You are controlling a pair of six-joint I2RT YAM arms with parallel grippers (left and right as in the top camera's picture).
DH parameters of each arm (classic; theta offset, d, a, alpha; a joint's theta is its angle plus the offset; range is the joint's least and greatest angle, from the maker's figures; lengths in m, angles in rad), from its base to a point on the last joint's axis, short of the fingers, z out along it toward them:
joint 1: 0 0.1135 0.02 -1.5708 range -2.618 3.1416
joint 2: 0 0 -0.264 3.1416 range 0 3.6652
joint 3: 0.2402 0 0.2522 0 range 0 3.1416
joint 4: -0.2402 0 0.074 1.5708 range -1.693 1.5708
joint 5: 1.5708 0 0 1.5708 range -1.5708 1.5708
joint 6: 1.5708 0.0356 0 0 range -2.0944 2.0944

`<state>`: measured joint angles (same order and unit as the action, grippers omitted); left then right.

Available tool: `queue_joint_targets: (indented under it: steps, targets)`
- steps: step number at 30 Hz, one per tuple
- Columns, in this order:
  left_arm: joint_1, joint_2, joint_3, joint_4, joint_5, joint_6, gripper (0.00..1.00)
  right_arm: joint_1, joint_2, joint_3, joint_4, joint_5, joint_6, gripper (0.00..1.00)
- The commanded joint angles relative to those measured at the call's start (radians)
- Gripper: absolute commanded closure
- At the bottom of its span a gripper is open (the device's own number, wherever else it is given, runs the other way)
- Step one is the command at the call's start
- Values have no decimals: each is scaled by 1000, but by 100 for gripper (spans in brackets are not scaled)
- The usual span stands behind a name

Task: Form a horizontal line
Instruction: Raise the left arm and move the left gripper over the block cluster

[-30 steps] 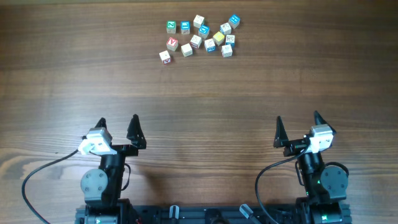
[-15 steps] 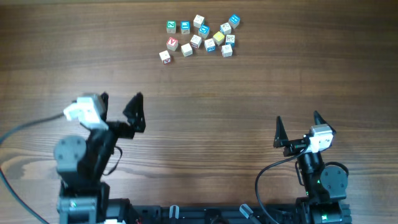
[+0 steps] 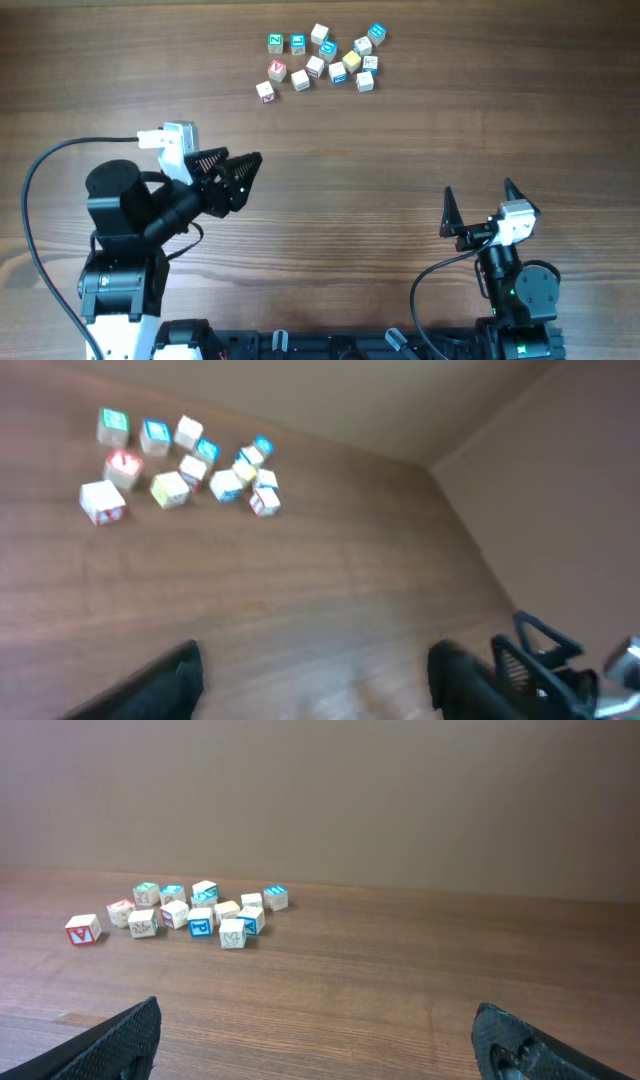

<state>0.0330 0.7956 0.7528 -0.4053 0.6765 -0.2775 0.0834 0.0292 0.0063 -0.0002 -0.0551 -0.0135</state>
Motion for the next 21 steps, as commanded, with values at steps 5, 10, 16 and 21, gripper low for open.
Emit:
queue_joint_targets:
  steps: [5, 10, 16, 21]
  targets:
    - [4, 73, 14, -81, 37, -80, 96, -5, 0, -1, 2, -5, -11, 0]
    - [3, 130, 14, -198, 37, -79, 96, -5, 0, -1, 2, -5, -11, 0]
    - [3, 171, 14, -220, 15, -93, 96, -5, 0, -1, 2, -5, -11, 0]
    - [3, 227, 14, -273, -34, -141, 96, -5, 0, -1, 2, -5, -11, 0]
